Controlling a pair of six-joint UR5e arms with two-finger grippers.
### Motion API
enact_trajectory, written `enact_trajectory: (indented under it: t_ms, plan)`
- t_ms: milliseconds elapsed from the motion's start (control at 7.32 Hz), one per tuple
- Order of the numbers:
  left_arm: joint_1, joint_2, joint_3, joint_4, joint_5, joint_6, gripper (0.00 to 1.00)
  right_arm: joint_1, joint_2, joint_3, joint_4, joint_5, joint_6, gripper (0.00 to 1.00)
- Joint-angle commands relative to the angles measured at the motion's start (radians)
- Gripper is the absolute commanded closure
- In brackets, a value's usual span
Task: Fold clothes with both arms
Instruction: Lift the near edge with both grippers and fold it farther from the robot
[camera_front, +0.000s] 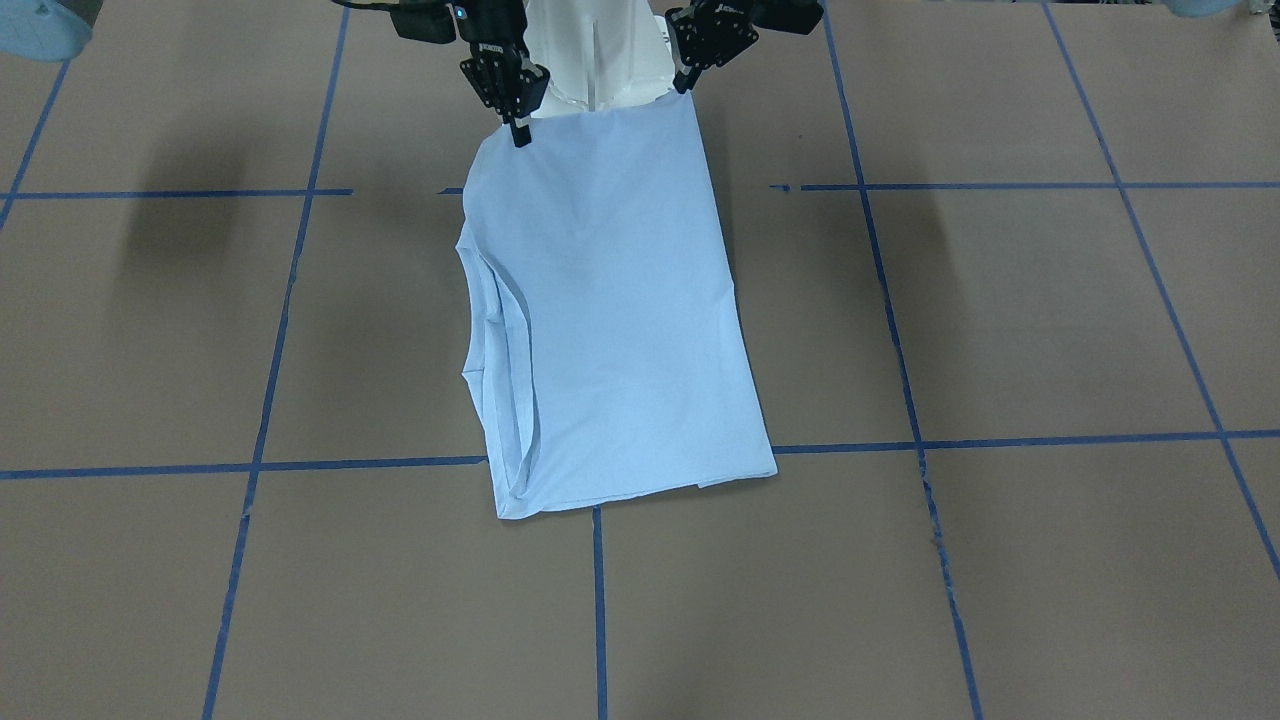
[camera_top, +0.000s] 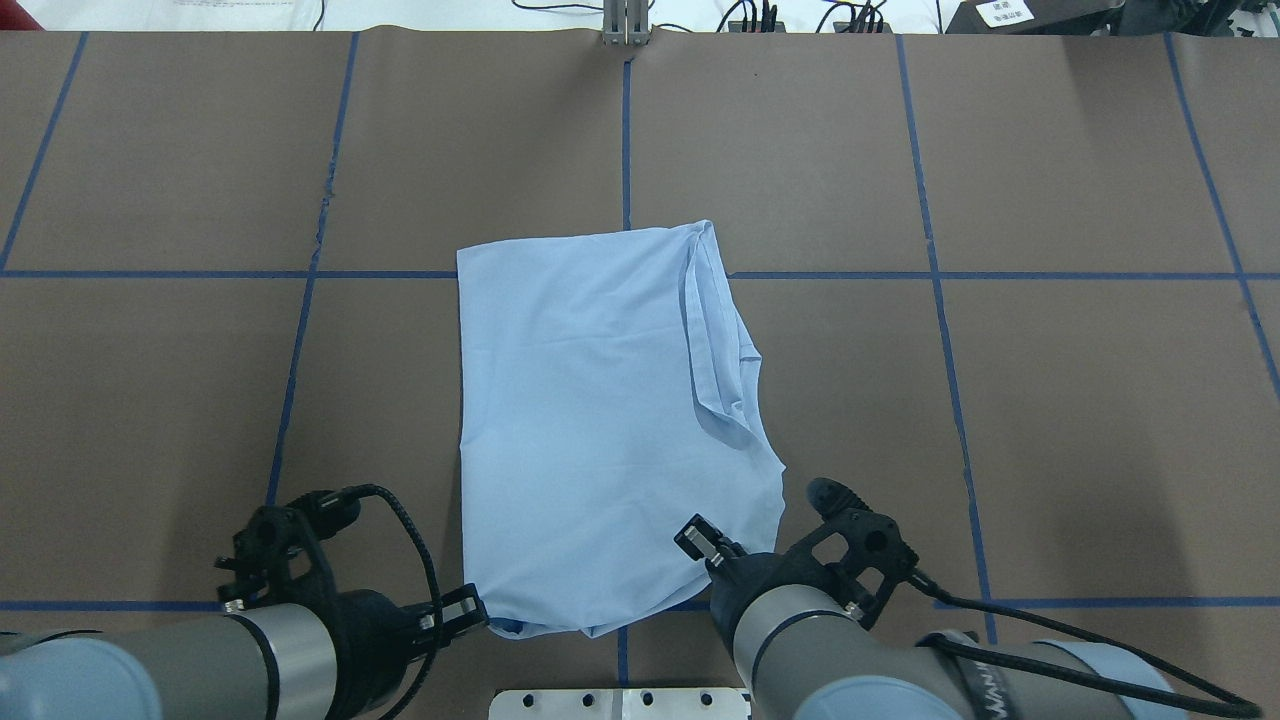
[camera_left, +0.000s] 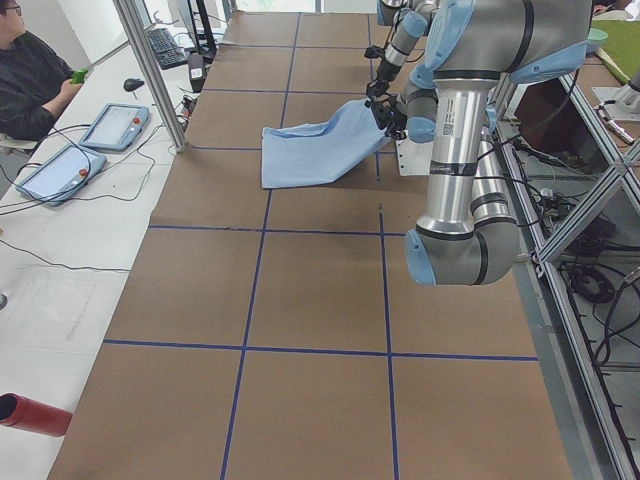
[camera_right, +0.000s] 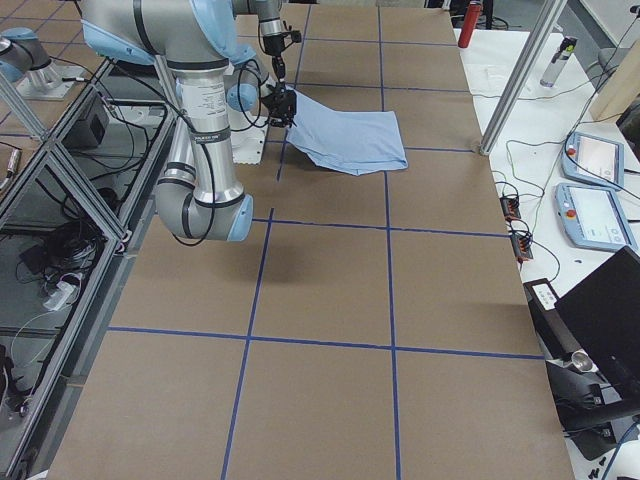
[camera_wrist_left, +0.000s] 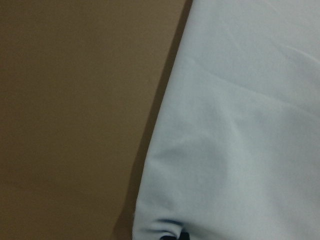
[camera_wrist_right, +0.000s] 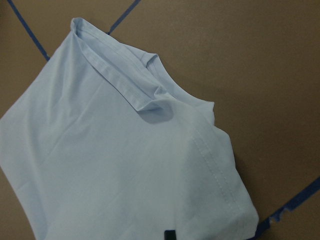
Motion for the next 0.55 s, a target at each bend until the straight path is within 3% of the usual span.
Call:
enact_trajectory:
  t_ms: [0, 137, 410]
  plan:
    - [-0.082, -0.014, -0.143, 0.156, -0.121, 0.005, 1.0, -0.013, 0.029, 0.152, -0.17, 0.018, 0.0, 1.0]
    - [-0.109, -0.037, -0.123, 0.158, -0.133, 0.058, 1.0, -0.006, 0.046, 0.098, -0.162, 0.013, -0.012, 1.0]
    - [-0.21, -0.118, 0.024, 0.159, -0.134, 0.155, 1.0, 0.118, 0.133, -0.068, -0.151, 0.021, -0.076, 1.0]
